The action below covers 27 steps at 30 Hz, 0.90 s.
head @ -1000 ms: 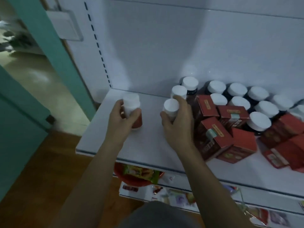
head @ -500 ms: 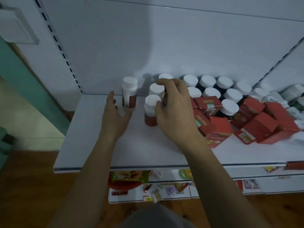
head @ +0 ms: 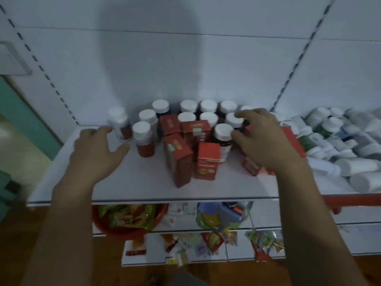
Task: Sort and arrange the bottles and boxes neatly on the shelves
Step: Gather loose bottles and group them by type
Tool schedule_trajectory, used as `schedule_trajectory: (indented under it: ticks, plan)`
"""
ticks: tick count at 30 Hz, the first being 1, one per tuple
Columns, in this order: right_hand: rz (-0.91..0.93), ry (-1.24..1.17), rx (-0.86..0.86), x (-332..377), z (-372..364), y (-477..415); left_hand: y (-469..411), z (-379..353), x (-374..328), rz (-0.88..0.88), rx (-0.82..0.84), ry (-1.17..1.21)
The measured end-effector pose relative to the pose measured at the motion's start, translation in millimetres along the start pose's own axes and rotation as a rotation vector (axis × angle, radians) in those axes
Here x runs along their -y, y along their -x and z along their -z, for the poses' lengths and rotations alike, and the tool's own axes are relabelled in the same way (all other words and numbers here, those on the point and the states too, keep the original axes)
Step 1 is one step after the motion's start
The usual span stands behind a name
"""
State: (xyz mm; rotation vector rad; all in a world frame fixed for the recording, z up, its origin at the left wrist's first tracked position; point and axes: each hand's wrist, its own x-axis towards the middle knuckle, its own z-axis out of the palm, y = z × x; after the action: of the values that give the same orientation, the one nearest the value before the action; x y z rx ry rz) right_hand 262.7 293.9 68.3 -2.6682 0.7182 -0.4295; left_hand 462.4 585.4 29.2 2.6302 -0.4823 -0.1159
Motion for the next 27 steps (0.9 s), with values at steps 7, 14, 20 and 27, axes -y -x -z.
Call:
schedule_trajectory:
  ticks: [7,14,20,27]
  plan:
    - [-0.263,0.072,0.013,-162.1,94.0,72.7,46.9,-43.8,-186.1,-0.397,-0.12,-0.067]
    - [-0.511,0.054,-0.02,-289.2,163.6,165.3,101.0,-158.8,-382.2,-0.794,0.11,-0.126]
    - [-0.698,0.049,-0.068,-386.7,199.0,222.8,141.1,-238.6,-508.9,-1.019,0.324,-0.097]
    - [-0.74,0.021,-0.039,-497.0,235.3,225.8,154.9,-327.2,-637.9,-1.137,0.412,-0.203]
